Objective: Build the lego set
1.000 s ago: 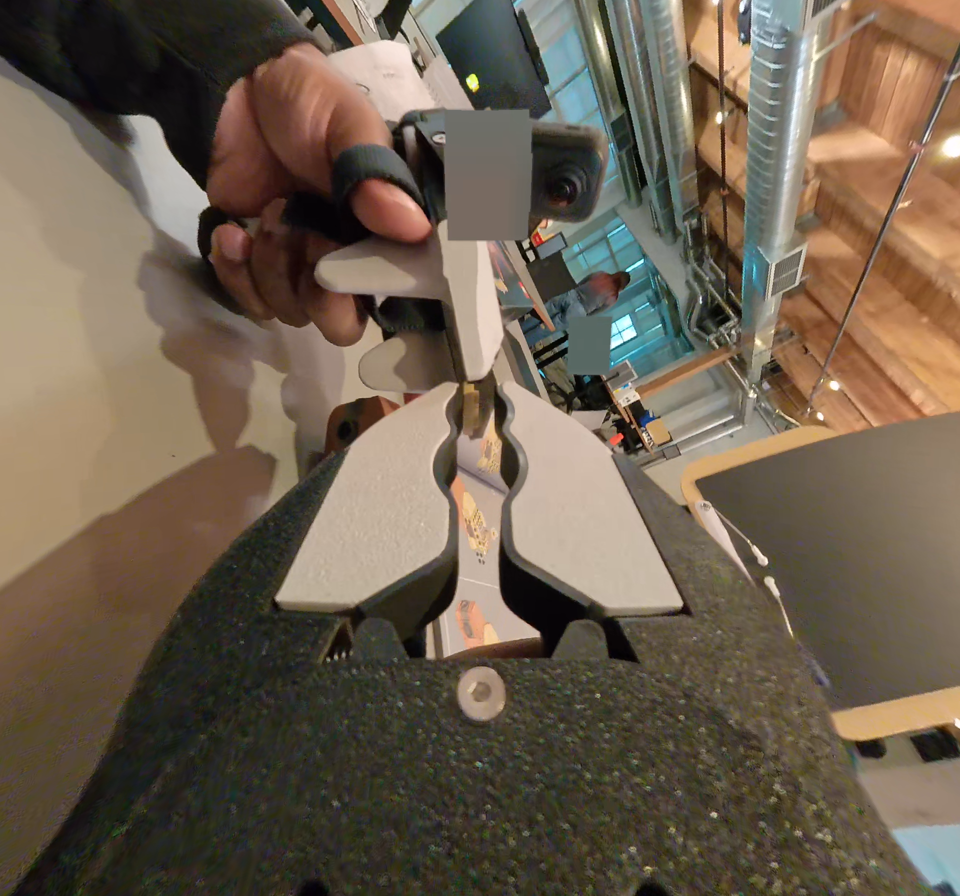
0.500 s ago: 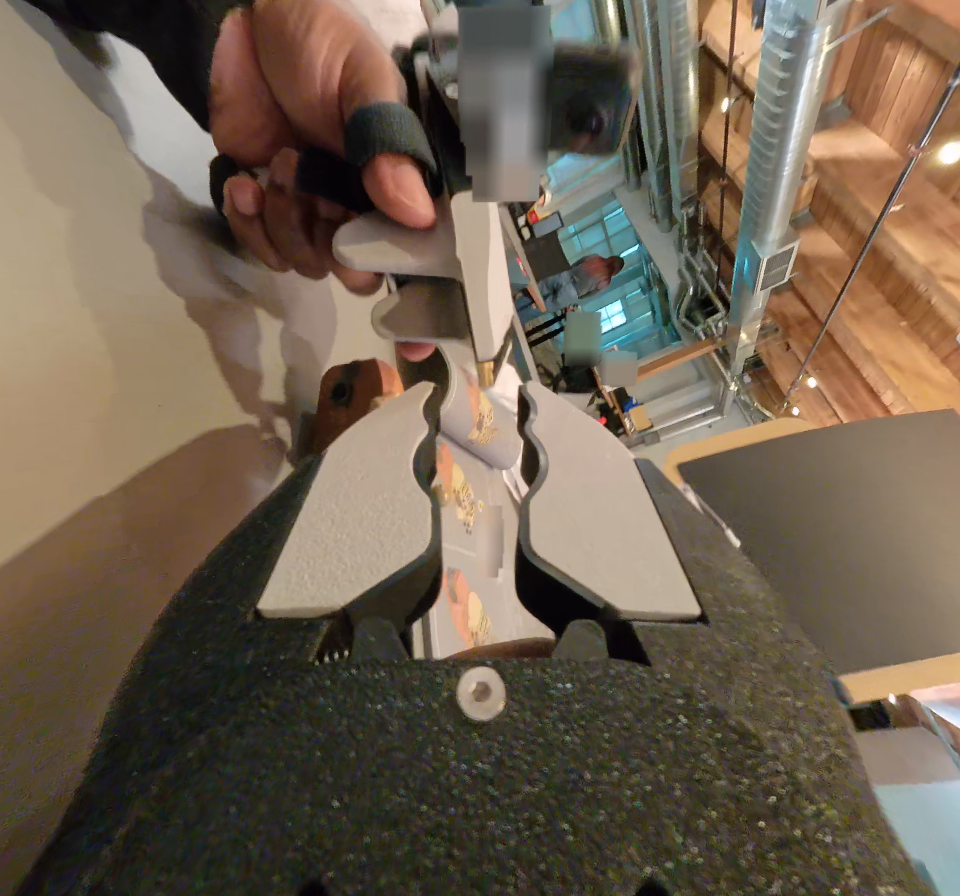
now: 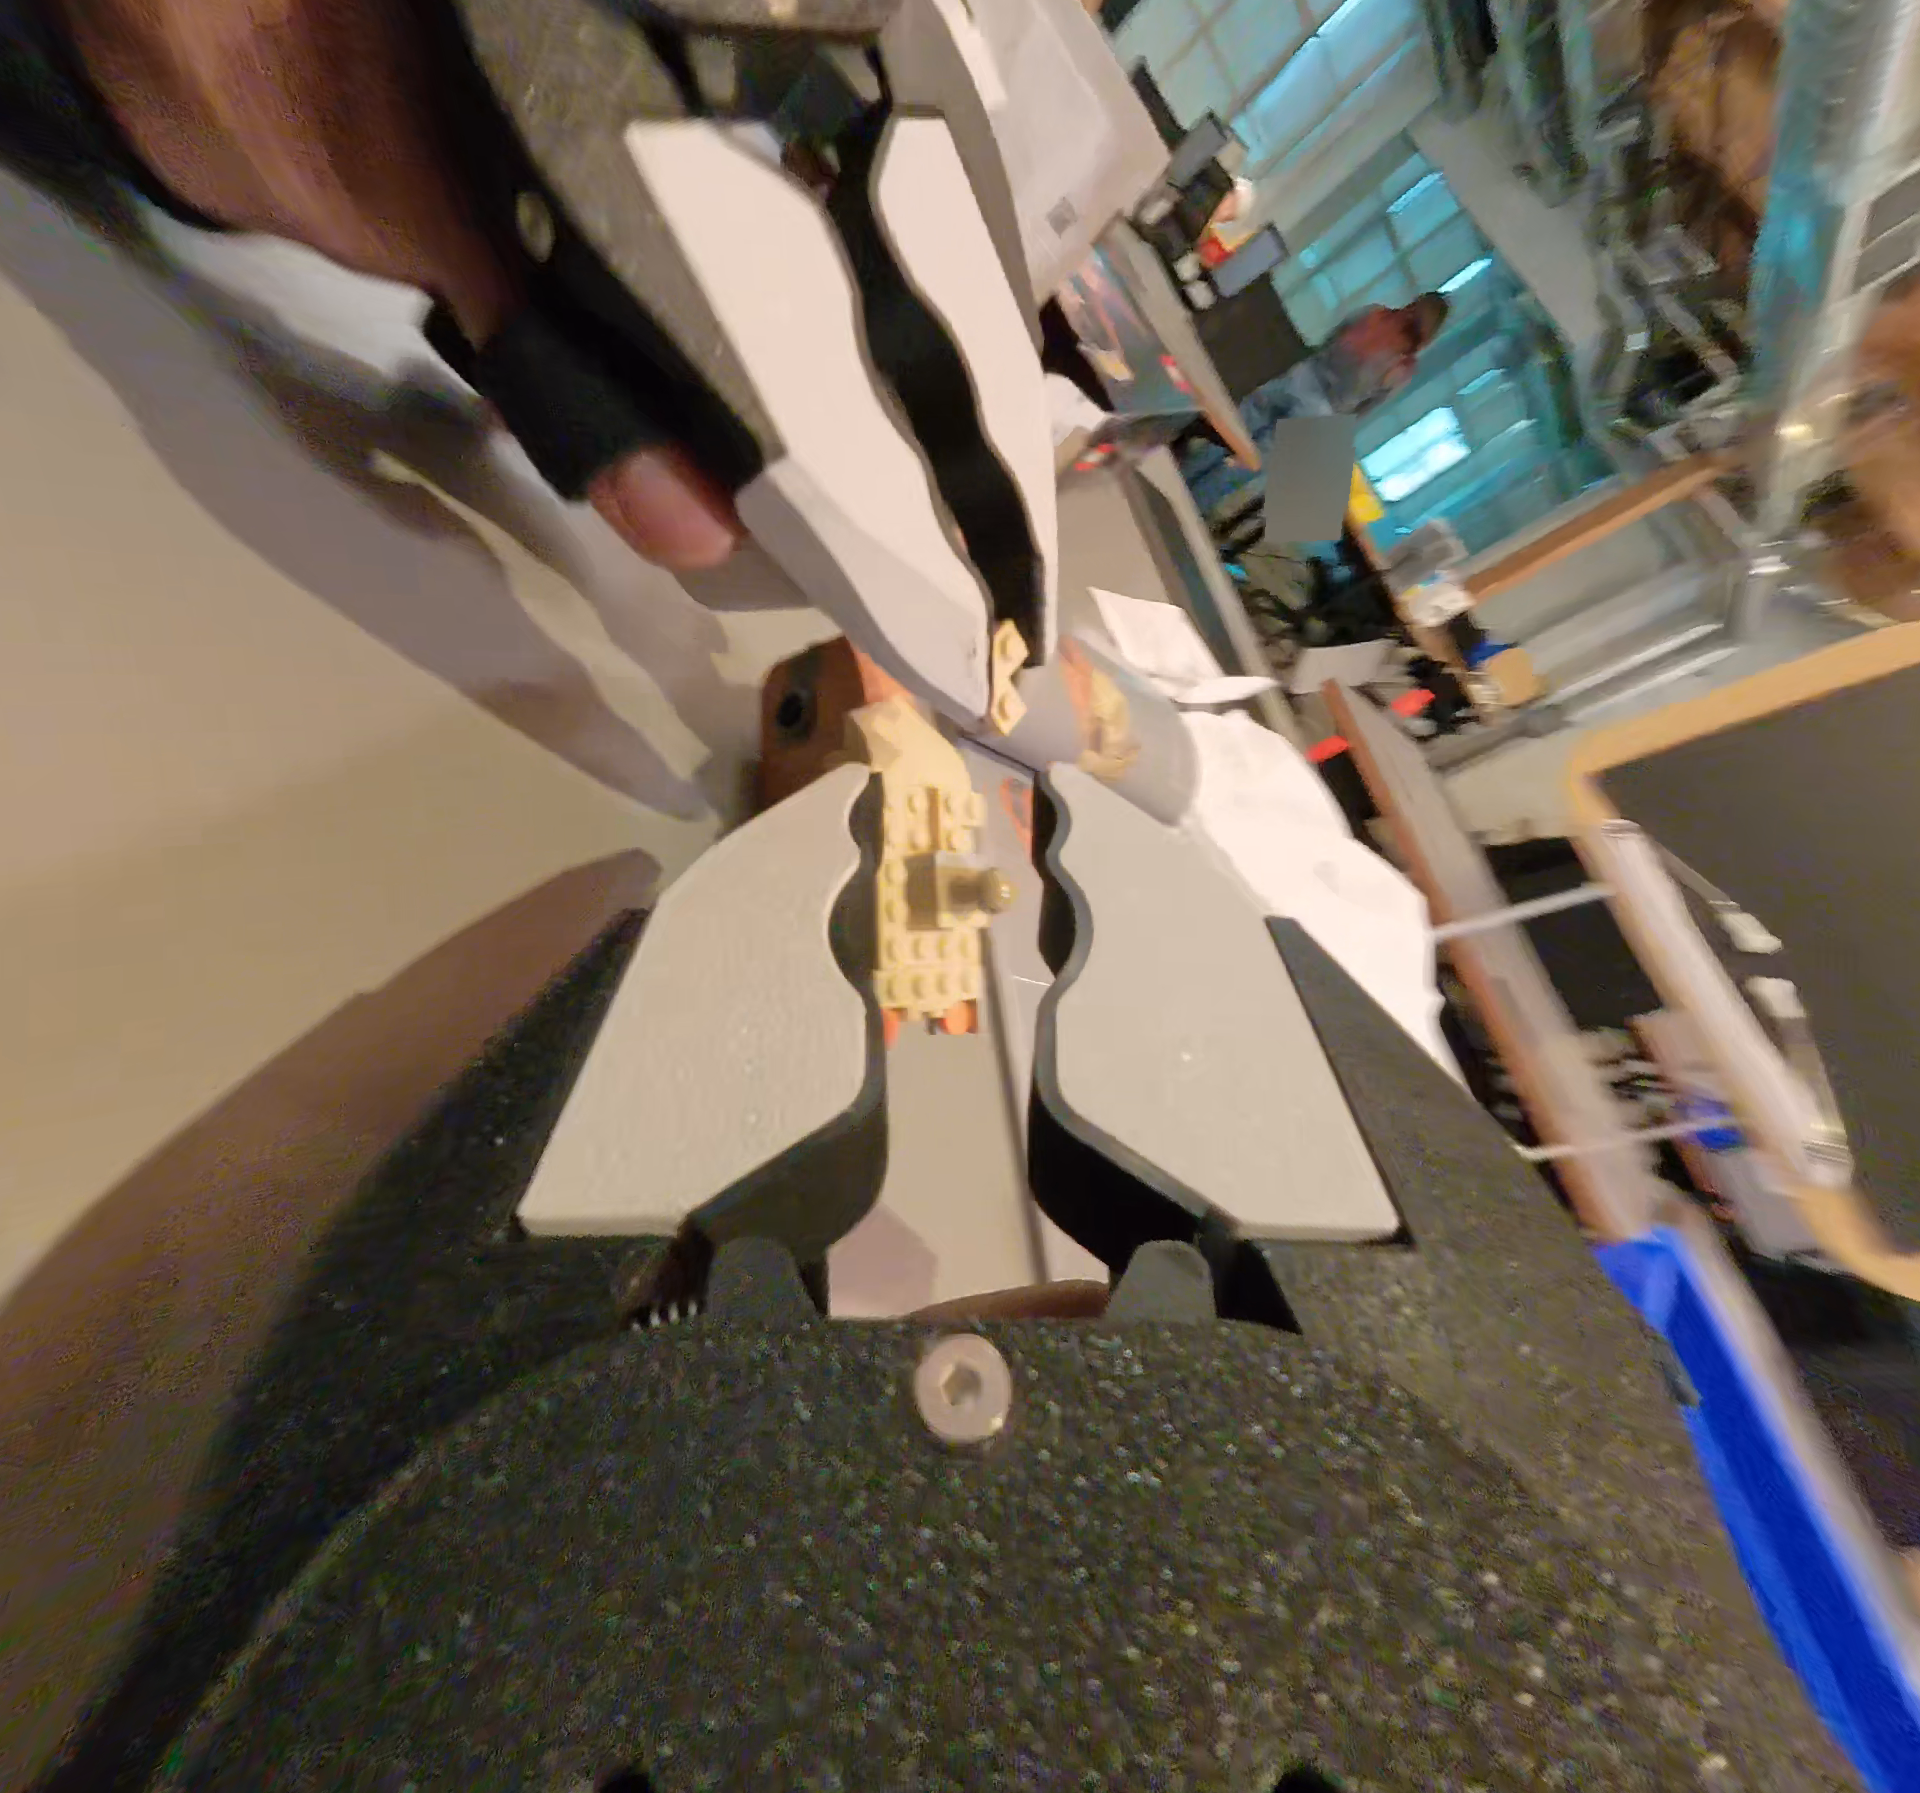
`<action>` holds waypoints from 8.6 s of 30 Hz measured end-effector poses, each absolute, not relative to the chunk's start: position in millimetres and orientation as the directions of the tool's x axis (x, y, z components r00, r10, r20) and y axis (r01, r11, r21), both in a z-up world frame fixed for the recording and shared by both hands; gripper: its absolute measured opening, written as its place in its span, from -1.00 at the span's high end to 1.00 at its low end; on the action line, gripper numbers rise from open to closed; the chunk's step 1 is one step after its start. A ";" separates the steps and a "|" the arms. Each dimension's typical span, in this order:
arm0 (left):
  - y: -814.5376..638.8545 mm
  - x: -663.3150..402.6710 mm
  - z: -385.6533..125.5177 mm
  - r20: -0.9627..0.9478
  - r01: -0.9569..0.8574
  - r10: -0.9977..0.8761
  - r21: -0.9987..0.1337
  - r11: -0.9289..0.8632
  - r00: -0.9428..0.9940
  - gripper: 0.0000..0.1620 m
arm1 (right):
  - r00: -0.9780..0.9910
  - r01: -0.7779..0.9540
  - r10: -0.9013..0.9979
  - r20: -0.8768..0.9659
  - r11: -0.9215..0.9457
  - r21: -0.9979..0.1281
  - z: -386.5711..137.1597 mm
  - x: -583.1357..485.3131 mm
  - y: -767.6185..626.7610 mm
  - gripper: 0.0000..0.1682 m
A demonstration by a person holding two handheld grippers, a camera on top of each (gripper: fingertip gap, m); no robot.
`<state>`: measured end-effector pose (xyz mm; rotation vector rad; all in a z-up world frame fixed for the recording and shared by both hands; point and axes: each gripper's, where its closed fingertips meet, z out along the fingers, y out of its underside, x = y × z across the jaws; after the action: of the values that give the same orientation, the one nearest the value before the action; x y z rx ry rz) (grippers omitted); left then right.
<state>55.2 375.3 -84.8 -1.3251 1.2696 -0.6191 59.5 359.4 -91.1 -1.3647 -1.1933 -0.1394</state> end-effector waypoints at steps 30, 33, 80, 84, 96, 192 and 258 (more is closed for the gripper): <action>331.4 46.6 -60.9 0.057 -0.082 -0.931 -0.996 -0.029 -0.361 0.79 | 0.376 0.121 0.926 -0.030 -0.081 -0.989 -54.1 48.1 327.4 0.84; 331.7 45.4 -57.1 0.106 -0.065 -0.914 -0.994 -0.088 -0.391 0.79 | 0.400 0.127 0.916 -0.025 -0.083 -0.988 -57.3 48.0 330.6 0.83; 374.1 36.7 -157.3 -0.175 -0.668 -0.934 -0.740 -0.085 0.313 0.72 | 0.837 -0.013 0.473 -0.275 -0.484 -0.875 -113.3 64.3 367.7 0.91; 377.7 33.7 -154.8 -0.207 -0.657 -0.909 -0.749 -0.091 0.362 0.72 | 0.848 -0.006 0.458 -0.265 -0.492 -0.870 -115.6 62.5 367.2 0.91; 375.8 33.2 -154.7 -0.234 -0.662 -0.905 -0.746 -0.067 0.355 0.72 | 0.854 -0.019 0.435 -0.285 -0.521 -0.853 -118.0 61.7 371.2 0.91; 366.8 36.9 -156.5 0.013 -0.626 -0.967 -0.759 -0.175 0.254 0.73 | 0.173 0.894 0.454 0.874 0.300 -0.333 -125.7 56.8 378.2 0.68; 368.9 36.7 -155.5 0.082 -0.603 -0.959 -0.762 -0.235 0.271 0.73 | 0.218 0.897 0.401 0.890 0.276 -0.344 -126.2 61.2 377.8 0.65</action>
<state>36.7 368.9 -155.5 -1.9319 1.4051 -0.7485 61.2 377.8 -126.2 -1.3209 -1.3810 -0.5385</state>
